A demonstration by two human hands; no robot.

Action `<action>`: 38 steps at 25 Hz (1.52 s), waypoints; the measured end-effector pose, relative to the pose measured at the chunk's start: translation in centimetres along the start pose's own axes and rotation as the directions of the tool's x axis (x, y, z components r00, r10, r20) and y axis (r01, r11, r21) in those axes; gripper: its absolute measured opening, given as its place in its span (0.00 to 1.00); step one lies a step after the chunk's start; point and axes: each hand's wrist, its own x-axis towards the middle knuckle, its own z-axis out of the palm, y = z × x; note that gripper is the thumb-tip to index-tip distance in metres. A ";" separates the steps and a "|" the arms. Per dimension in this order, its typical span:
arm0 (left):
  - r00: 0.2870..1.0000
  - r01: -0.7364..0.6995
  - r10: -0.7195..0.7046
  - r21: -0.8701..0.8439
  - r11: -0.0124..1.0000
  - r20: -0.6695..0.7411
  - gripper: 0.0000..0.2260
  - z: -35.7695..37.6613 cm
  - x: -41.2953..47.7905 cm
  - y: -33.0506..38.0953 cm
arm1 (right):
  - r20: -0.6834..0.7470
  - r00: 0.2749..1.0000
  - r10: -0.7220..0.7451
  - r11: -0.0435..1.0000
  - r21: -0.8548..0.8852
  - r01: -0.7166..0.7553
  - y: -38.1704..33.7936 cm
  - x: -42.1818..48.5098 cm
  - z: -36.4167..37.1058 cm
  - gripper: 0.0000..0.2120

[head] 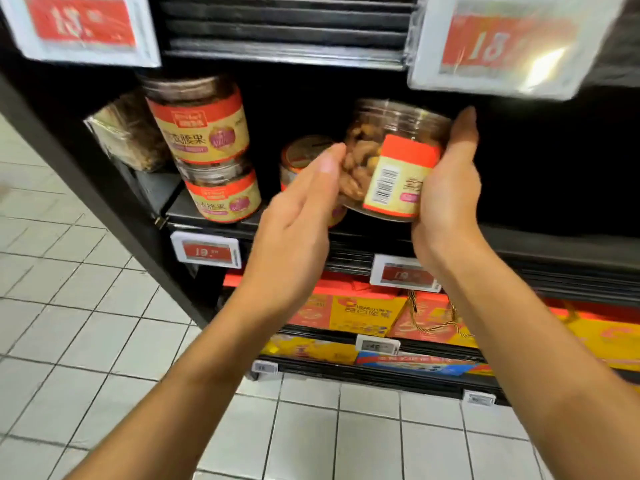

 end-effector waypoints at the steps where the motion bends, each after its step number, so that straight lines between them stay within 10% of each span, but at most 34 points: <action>1: 0.999 -0.008 0.008 -0.002 1.000 0.031 0.14 0.0 0.5 0.2 | 0.048 0.998 -0.027 0.998 0.065 0.024 -0.2 -0.2 0.4 0.20; 7: 0.999 -0.023 0.028 -0.101 0.995 0.042 0.19 -2.6 3.3 0.1 | 0.297 0.946 -0.132 0.917 0.399 0.003 -1.0 1.0 3.1 0.17; 15: 0.988 0.152 -0.153 -0.023 0.988 -0.022 0.28 -4.6 3.6 -4.4 | 0.336 0.937 0.096 0.989 -0.140 -0.051 2.8 2.2 1.8 0.30; 23: 0.994 0.099 -0.103 -0.068 0.993 -0.046 0.16 -4.3 3.1 -5.2 | 0.294 0.947 -0.132 0.874 -0.415 0.251 5.6 0.9 0.9 0.20; 38: 0.971 0.094 -0.073 0.084 0.992 -0.227 0.25 -3.4 2.5 -4.5 | 0.293 0.950 -0.104 0.950 -0.253 0.182 6.4 0.4 1.7 0.17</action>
